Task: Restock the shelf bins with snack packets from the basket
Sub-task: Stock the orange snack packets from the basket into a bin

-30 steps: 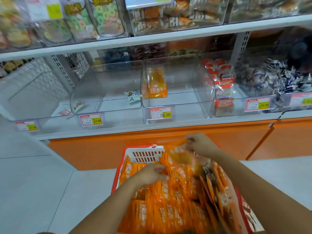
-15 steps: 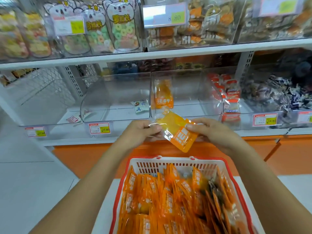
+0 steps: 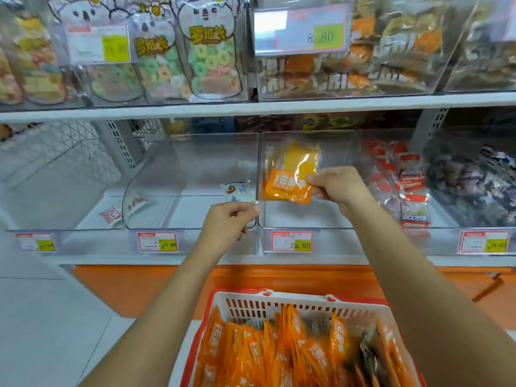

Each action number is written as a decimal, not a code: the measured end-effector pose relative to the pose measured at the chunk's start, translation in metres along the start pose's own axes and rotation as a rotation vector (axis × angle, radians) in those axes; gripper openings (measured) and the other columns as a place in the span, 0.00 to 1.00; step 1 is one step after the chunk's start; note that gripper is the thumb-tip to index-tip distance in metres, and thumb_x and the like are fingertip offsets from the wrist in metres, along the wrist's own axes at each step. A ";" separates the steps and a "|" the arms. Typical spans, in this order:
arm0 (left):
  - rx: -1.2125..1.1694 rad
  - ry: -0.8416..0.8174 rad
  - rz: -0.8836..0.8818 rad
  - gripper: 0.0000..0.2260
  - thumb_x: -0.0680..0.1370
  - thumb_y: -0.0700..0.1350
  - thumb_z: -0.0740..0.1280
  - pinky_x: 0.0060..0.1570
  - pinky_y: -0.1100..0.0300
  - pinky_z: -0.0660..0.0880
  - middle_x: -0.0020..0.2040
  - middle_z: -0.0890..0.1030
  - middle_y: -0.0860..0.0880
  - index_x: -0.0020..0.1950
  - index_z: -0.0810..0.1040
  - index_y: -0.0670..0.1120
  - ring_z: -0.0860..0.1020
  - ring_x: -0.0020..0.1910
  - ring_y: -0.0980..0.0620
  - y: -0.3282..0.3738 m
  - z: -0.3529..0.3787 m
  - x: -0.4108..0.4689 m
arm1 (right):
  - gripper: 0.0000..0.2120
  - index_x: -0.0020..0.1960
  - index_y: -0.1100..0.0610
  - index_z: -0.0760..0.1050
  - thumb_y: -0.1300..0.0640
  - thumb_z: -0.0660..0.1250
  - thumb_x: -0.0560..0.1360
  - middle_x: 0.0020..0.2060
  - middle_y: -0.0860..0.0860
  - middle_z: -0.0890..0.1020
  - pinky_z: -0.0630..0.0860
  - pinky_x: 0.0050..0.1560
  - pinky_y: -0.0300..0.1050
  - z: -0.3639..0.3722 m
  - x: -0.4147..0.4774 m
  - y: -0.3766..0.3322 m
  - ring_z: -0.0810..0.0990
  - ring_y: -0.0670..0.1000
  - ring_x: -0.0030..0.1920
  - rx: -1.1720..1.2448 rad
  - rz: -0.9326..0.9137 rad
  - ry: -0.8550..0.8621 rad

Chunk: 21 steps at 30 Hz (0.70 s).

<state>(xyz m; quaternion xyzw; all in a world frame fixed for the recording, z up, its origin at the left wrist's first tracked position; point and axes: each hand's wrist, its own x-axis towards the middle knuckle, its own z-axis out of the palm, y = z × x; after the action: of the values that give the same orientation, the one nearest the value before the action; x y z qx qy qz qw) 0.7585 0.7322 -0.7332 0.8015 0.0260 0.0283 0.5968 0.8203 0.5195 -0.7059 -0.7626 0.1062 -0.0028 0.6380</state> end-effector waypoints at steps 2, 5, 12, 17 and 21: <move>0.019 0.015 0.027 0.07 0.75 0.46 0.70 0.27 0.70 0.67 0.31 0.78 0.56 0.49 0.83 0.44 0.71 0.24 0.63 -0.003 0.002 0.005 | 0.08 0.37 0.61 0.75 0.62 0.70 0.74 0.26 0.54 0.78 0.74 0.31 0.36 0.015 0.036 0.003 0.72 0.41 0.17 -0.080 0.047 0.064; -0.011 0.029 0.039 0.06 0.75 0.44 0.70 0.25 0.72 0.66 0.25 0.76 0.59 0.50 0.83 0.44 0.70 0.23 0.64 -0.010 0.003 0.010 | 0.16 0.31 0.56 0.70 0.56 0.67 0.76 0.21 0.48 0.77 0.72 0.29 0.31 0.033 0.082 0.009 0.77 0.41 0.22 -0.381 0.058 0.071; -0.020 0.014 0.053 0.02 0.75 0.45 0.70 0.26 0.73 0.66 0.26 0.77 0.60 0.45 0.82 0.51 0.73 0.25 0.65 -0.018 0.004 0.015 | 0.07 0.39 0.56 0.74 0.56 0.70 0.73 0.38 0.54 0.79 0.75 0.39 0.40 0.053 0.127 0.042 0.79 0.53 0.39 -0.826 -0.026 0.089; -0.007 0.034 0.084 0.04 0.75 0.45 0.70 0.27 0.73 0.67 0.32 0.78 0.58 0.49 0.82 0.49 0.73 0.26 0.65 -0.021 0.006 0.015 | 0.10 0.44 0.58 0.76 0.52 0.71 0.73 0.47 0.56 0.84 0.77 0.47 0.43 0.051 0.129 0.048 0.83 0.54 0.49 -0.781 0.011 0.073; -0.058 0.134 0.177 0.04 0.77 0.43 0.68 0.32 0.69 0.69 0.31 0.78 0.58 0.47 0.82 0.49 0.73 0.28 0.63 -0.024 0.012 0.001 | 0.09 0.46 0.60 0.78 0.54 0.68 0.74 0.47 0.56 0.83 0.73 0.42 0.42 0.045 0.110 0.028 0.82 0.55 0.48 -0.725 -0.078 0.104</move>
<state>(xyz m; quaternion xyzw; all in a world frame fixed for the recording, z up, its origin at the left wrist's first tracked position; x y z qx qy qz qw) 0.7601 0.7273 -0.7594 0.7793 -0.0059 0.1353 0.6119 0.9296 0.5402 -0.7560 -0.9415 0.1033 -0.0278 0.3196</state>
